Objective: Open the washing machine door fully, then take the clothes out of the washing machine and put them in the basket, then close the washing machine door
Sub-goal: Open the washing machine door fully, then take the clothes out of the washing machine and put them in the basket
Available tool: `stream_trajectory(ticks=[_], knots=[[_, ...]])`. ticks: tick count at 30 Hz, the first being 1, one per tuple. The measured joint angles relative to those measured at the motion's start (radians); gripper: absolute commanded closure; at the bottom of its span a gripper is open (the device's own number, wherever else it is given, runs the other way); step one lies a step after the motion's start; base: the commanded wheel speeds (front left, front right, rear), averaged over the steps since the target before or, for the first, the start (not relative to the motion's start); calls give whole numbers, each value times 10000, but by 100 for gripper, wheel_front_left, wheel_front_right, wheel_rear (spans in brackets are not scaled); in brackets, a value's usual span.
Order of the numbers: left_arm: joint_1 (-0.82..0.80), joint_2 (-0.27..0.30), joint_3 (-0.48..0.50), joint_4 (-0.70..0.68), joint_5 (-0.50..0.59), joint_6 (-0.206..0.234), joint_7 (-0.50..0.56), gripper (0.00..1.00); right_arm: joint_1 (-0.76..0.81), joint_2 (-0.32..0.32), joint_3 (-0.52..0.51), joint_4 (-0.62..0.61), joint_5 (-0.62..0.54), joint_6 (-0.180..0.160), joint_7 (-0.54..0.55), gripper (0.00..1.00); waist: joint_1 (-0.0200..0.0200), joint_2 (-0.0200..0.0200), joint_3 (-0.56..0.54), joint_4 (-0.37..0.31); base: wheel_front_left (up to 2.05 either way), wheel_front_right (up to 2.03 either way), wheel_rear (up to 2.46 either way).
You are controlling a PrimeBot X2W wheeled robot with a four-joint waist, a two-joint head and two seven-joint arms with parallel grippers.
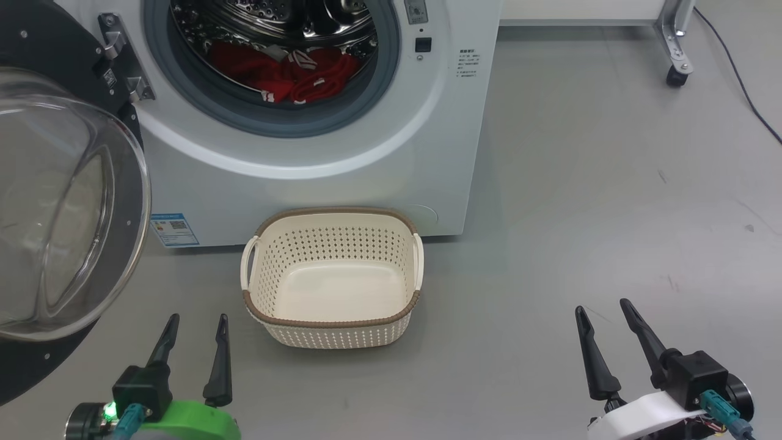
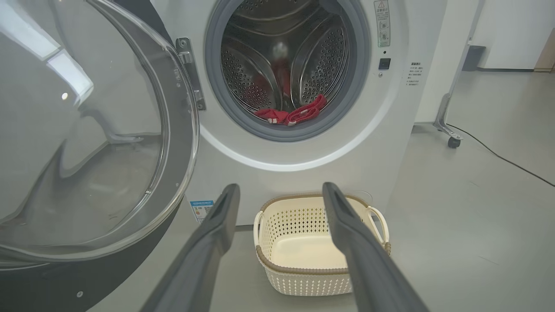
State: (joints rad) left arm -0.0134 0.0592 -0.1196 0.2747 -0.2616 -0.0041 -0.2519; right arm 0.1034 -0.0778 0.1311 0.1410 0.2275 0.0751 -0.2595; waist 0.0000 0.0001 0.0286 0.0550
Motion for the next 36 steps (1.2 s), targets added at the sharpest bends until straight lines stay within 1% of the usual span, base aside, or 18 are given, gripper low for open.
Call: stream_trajectory(ticks=[4, 10, 24, 36], knots=[[51, -4, -86, -29, 6, 4, 2, 0, 121, 10, -84, -65, 0, -67, 0, 0, 0, 0, -82, -234, 0, 0, 0], [153, -21, -186, -38, 81, 4, 44, 0, 294, 12, -228, -203, 0, -86, 0, 0, 0, 0, -172, -338, 0, 0, 0], [234, -29, -314, -176, 81, 6, 144, 0, 338, 15, -291, -330, 0, -86, 0, 0, 0, 0, -254, -235, 0, 0, 0], [244, -29, -357, -320, 88, 178, 217, 0, 485, 29, -313, -384, 0, -86, 0, 0, 0, 0, -231, -183, 5, -5, 0]])
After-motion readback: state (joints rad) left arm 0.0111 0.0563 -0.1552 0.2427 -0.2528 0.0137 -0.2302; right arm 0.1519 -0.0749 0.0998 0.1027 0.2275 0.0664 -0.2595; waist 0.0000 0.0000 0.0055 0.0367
